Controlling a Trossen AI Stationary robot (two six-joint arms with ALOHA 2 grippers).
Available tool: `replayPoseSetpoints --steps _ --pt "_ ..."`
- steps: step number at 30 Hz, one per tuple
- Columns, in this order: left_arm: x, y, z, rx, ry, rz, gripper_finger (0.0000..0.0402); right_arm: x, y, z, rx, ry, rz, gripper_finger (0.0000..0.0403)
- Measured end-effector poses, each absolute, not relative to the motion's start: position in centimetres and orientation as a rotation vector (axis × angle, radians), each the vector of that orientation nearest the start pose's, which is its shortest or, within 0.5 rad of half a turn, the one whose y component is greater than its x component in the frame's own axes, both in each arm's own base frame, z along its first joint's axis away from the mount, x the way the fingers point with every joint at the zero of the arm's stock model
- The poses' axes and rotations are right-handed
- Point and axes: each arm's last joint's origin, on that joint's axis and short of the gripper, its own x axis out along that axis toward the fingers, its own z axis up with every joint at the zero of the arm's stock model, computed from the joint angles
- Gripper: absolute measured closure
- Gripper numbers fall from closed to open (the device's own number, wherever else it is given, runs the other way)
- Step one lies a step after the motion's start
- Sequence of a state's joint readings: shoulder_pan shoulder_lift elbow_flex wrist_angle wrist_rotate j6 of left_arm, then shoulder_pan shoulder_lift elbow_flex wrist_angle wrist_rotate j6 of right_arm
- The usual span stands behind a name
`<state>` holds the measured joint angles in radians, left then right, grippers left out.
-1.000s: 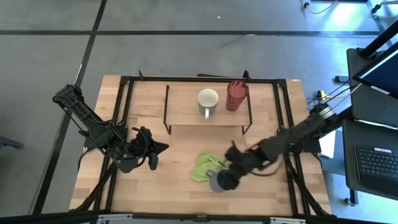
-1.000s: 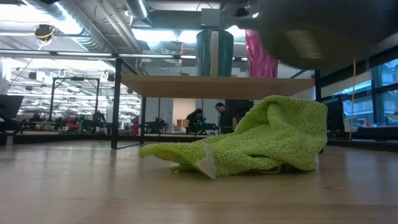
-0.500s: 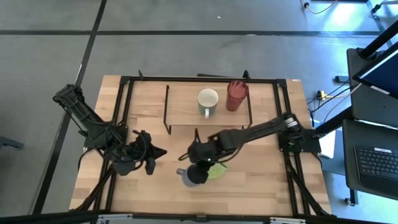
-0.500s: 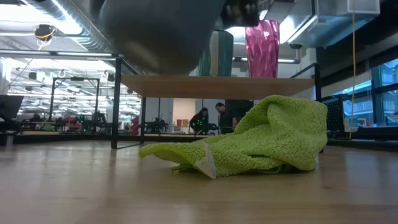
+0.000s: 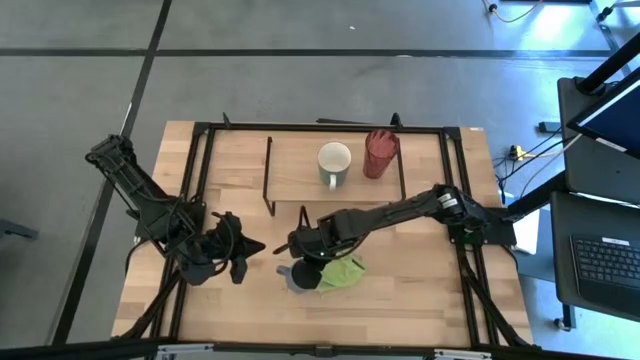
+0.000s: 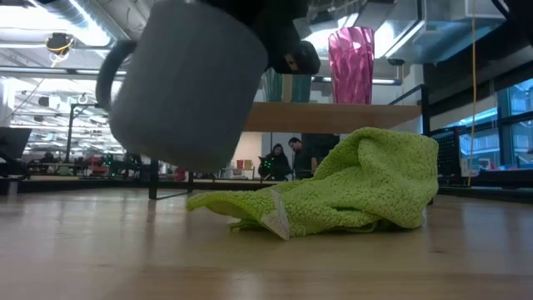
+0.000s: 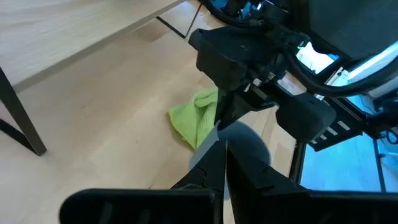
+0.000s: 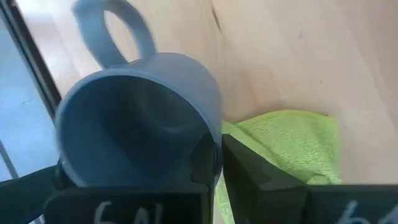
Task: Stack small to large cups/mugs on shelf
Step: Put the gray mug on the shelf
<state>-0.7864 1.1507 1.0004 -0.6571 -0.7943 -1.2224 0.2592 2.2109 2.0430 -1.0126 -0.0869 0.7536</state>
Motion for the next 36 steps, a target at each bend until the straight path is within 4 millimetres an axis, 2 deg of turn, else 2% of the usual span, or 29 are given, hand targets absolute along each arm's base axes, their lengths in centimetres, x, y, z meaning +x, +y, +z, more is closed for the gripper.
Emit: replayPoseSetpoints --steps 18,24,28,30,33,36 --pt "17.3 -14.5 30.3 -0.632 0.494 0.309 0.0395 45.7 11.9 24.6 0.537 1.153 -0.136 0.0322" --pt "17.2 -14.7 30.3 -0.632 0.506 0.295 0.0395 45.4 11.7 26.6 0.489 1.080 -0.119 0.0304" --pt "17.2 -14.7 30.3 -0.632 0.506 0.295 0.0395 45.2 11.2 29.6 0.425 1.006 -0.137 0.0293" --pt "17.2 -14.7 30.2 -0.629 0.508 0.296 0.0395 44.8 10.9 32.3 0.377 0.939 -0.171 0.0291" --pt "17.4 -14.9 29.9 -0.620 0.515 0.302 0.0395 42.9 10.9 37.1 0.258 0.799 -0.275 0.0291" --pt "17.7 -15.3 29.4 -0.619 0.527 0.317 0.0395 39.4 11.1 41.7 0.162 0.597 -0.367 0.0291"
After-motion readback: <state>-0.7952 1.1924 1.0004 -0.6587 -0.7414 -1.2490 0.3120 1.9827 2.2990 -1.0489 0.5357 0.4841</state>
